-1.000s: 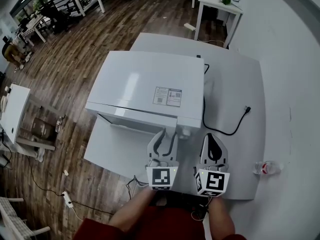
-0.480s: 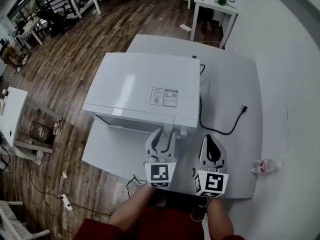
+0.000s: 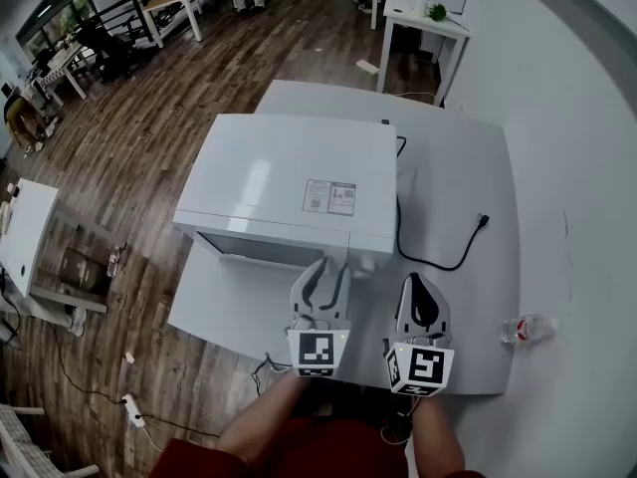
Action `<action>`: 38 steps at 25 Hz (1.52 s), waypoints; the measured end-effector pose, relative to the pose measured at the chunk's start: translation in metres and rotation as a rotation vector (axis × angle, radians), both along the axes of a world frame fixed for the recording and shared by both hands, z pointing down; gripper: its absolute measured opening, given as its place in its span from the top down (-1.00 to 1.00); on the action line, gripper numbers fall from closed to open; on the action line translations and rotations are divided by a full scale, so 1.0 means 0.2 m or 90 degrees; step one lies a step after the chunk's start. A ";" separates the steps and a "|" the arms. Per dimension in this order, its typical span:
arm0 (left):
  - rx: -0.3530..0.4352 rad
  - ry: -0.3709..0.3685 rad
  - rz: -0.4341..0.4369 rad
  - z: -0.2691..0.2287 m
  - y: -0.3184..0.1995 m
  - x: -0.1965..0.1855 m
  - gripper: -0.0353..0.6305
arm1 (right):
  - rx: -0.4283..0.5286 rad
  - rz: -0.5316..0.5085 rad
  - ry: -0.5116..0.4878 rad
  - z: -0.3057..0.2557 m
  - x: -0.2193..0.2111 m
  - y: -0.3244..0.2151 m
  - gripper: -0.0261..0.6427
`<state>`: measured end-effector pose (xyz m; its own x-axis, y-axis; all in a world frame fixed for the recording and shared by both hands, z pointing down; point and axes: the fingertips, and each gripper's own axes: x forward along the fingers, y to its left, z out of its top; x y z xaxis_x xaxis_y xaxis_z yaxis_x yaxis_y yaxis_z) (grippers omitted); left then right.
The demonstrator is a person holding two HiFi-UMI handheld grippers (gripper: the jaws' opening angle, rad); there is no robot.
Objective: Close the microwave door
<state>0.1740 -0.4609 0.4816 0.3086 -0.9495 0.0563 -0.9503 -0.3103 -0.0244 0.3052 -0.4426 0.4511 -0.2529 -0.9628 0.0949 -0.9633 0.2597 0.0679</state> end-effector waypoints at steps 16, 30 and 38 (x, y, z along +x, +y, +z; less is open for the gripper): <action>0.057 -0.001 -0.044 -0.27 0.21 -0.43 0.58 | 0.051 -0.026 -0.005 -0.19 -0.30 0.15 0.84; 0.061 -0.028 -0.049 -0.45 0.31 -0.65 0.82 | 0.088 -0.050 0.003 -0.35 -0.52 0.21 0.84; 0.059 -0.030 -0.048 -0.44 0.30 -0.66 0.82 | 0.097 -0.050 0.009 -0.39 -0.53 0.21 0.84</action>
